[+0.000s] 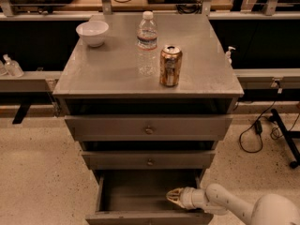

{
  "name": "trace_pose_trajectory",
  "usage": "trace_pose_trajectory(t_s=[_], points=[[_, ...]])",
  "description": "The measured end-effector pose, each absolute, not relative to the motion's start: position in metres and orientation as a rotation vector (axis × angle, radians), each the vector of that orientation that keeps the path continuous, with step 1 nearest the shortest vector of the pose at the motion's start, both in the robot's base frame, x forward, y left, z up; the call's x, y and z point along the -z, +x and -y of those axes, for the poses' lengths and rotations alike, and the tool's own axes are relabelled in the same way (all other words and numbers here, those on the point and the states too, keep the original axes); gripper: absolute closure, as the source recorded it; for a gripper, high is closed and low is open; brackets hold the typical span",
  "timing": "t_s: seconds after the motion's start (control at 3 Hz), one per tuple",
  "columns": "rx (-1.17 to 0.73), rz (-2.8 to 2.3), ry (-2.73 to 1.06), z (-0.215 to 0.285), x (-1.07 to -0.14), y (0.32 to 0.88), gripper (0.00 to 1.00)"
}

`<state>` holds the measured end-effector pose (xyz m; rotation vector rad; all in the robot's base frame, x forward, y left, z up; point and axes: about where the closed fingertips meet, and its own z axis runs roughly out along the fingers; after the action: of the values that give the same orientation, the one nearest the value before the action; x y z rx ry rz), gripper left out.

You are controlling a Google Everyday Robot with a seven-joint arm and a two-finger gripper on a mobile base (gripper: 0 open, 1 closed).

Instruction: Open bottom drawer

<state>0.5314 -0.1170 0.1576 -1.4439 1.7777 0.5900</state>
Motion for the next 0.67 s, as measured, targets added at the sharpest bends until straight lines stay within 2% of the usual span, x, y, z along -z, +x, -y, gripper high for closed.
trace_pose_trajectory(t_s=[0.67], points=[[-0.582,-1.971,-1.341,0.120,-0.147,0.559,1.00]])
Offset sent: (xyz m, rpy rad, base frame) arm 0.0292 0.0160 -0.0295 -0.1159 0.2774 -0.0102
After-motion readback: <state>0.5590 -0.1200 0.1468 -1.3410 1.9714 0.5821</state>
